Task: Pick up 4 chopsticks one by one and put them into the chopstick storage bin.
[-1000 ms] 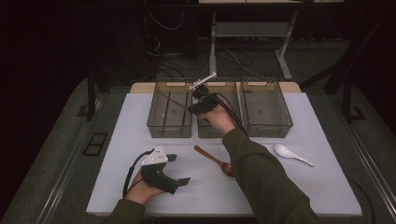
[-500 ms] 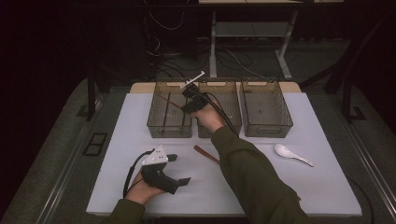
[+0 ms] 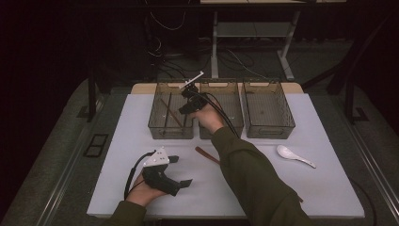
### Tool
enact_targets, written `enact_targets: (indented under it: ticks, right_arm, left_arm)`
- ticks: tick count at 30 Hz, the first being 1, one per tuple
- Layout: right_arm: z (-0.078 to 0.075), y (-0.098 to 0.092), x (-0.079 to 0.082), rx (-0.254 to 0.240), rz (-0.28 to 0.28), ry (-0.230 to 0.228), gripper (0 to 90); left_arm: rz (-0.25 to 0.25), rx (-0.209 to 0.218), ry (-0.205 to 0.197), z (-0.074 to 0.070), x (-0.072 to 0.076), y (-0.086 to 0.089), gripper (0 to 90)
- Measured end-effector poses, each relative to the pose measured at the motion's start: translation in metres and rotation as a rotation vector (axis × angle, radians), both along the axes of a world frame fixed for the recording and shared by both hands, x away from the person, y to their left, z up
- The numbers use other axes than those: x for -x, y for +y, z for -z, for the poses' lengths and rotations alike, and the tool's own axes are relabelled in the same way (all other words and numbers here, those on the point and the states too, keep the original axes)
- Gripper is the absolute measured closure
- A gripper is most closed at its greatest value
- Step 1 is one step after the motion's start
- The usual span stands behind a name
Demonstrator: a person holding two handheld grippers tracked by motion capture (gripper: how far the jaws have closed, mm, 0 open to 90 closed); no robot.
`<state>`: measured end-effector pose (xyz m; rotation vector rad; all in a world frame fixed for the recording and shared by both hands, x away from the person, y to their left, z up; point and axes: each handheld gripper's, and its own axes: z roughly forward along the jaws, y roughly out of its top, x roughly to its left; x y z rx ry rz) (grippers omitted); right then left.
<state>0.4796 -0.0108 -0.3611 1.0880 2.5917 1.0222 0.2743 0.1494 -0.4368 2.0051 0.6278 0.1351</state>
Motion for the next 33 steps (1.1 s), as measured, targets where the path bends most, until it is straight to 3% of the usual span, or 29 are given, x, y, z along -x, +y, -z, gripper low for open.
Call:
enact_targets:
  ticks: [15,26,33]
  right_arm:
    - [-0.012,-0.015,0.008,-0.026,-0.036,-0.021,53.1]
    - [-0.029,-0.047,0.028,-0.074,-0.093,-0.055,45.9]
    - [-0.032,-0.066,0.041,-0.073,-0.115,-0.067,44.4]
  left_arm:
    - [-0.003,-0.002,0.0,0.0,0.0,0.0,0.0]
    - [-0.007,-0.014,0.0,0.001,0.0,0.0,0.0]
    - [-0.01,-0.011,0.001,0.001,0.0,0.0,0.0]
